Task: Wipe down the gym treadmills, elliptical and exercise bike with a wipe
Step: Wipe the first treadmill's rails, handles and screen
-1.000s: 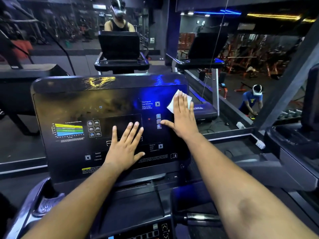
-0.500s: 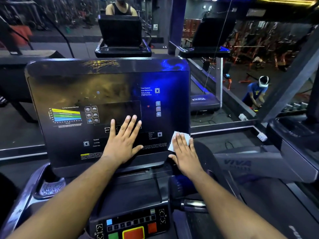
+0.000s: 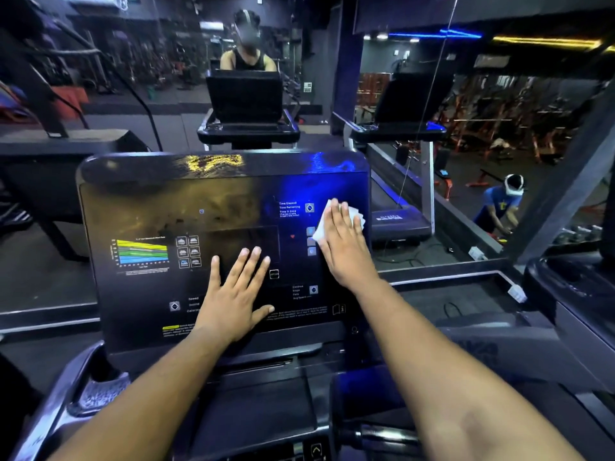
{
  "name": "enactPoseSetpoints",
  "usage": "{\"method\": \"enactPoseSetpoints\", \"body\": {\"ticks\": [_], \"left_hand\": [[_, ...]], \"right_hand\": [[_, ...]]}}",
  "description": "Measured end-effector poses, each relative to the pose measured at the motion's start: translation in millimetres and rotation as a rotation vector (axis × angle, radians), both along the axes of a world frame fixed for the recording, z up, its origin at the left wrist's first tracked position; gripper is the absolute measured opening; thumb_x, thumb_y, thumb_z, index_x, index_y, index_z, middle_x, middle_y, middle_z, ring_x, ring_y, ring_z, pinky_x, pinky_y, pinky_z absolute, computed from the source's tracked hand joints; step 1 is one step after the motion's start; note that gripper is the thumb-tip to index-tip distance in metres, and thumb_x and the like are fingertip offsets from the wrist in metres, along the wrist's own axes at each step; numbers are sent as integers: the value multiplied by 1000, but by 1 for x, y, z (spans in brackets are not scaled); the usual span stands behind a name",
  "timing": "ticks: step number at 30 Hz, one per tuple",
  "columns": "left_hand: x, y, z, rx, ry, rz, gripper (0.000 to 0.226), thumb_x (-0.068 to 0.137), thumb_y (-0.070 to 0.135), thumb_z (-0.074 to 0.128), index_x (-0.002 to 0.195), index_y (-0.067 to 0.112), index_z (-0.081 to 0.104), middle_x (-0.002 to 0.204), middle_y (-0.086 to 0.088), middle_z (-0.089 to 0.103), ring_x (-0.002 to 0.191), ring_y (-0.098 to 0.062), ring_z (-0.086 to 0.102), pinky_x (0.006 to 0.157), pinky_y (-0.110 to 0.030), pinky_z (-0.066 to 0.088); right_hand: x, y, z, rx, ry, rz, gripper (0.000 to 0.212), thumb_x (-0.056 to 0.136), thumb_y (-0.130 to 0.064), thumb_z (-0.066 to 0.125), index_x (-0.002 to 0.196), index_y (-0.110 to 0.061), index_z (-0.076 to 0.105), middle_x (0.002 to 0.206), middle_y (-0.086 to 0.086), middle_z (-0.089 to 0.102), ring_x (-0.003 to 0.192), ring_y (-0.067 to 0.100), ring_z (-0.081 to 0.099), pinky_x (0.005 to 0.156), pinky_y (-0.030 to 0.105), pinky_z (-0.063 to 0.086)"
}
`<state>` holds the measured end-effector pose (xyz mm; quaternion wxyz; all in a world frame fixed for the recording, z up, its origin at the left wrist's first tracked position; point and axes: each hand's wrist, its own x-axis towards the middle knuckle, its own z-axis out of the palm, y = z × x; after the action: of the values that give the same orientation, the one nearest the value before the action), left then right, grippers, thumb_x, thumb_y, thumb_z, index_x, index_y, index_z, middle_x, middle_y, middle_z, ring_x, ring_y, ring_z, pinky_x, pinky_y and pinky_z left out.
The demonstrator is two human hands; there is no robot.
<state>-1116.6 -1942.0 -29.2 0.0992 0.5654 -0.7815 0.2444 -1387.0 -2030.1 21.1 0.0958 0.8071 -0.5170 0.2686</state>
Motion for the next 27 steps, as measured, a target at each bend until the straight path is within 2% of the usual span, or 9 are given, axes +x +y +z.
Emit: {"method": "enactPoseSetpoints", "body": {"ticks": [5, 9, 11, 17, 19, 21, 24, 26, 27], "left_hand": [[3, 1, -2, -2, 5, 15, 95, 88, 73, 31, 162, 15, 18, 171, -8, 8, 158, -25, 7, 121, -68, 7], [12, 1, -4, -5, 19, 11, 96, 88, 75, 31, 163, 15, 15, 172, -7, 5, 158, -25, 6, 121, -68, 7], [22, 1, -6, -8, 15, 11, 96, 89, 75, 30, 163, 16, 15, 172, -7, 4, 158, -25, 4, 122, -67, 7], [35, 1, -8, -2, -3, -10, 96, 90, 75, 30, 163, 15, 16, 172, -7, 4, 158, -26, 6, 123, -65, 5], [36, 2, -8, -5, 3, -11, 97, 90, 76, 30, 163, 14, 15, 172, -7, 3, 158, -25, 6, 123, -65, 6], [41, 3, -8, -9, 7, -14, 98, 90, 76, 31, 163, 13, 15, 172, -8, 4, 158, -25, 7, 123, -65, 8], [57, 4, -10, -31, 15, -25, 98, 89, 76, 32, 162, 12, 20, 171, -9, 11, 157, -26, 13, 122, -66, 9], [71, 7, -11, -40, 21, -20, 99, 88, 76, 32, 162, 11, 21, 171, -9, 13, 157, -26, 15, 122, -66, 10], [79, 8, -12, -39, 24, -13, 99, 88, 77, 32, 162, 11, 21, 171, -9, 13, 157, -26, 15, 122, -66, 11]], "right_hand": [[30, -6, 22, -16, 38, -80, 84, 99, -55, 32, 162, -7, 3, 169, 8, -8, 156, 27, -11, 126, 49, -5], [33, 32, -52, -132, 319, 95, 91, 98, -61, 46, 162, -9, 9, 170, 7, -1, 157, 24, 1, 126, 49, 6], [15, 37, -74, -161, 378, 110, 96, 95, -66, 50, 162, -11, 10, 170, 4, -4, 157, 22, 8, 126, 50, 8], [32, 14, -19, -21, -36, -226, 112, 87, -78, 37, 159, -8, -10, 168, 5, -12, 156, 25, -8, 123, 51, -7], [62, 17, -14, -9, -25, -213, 115, 84, -82, 32, 158, -5, -11, 165, 7, -16, 156, 28, -8, 121, 53, -12], [88, 29, -31, -49, 102, -92, 115, 83, -83, 32, 159, -5, -5, 167, 11, -10, 156, 27, -5, 123, 57, -4], [86, 44, -64, -124, 312, 24, 115, 81, -86, 32, 161, -7, 7, 169, 10, 5, 157, 23, 3, 121, 59, 22], [67, 41, -66, -134, 310, 0, 117, 79, -87, 32, 162, -9, 3, 169, 8, 7, 157, 22, 6, 118, 61, 26], [61, 38, -61, -113, 253, -46, 119, 78, -88, 32, 162, -10, -2, 169, 8, 4, 157, 22, 5, 119, 61, 22]]}}
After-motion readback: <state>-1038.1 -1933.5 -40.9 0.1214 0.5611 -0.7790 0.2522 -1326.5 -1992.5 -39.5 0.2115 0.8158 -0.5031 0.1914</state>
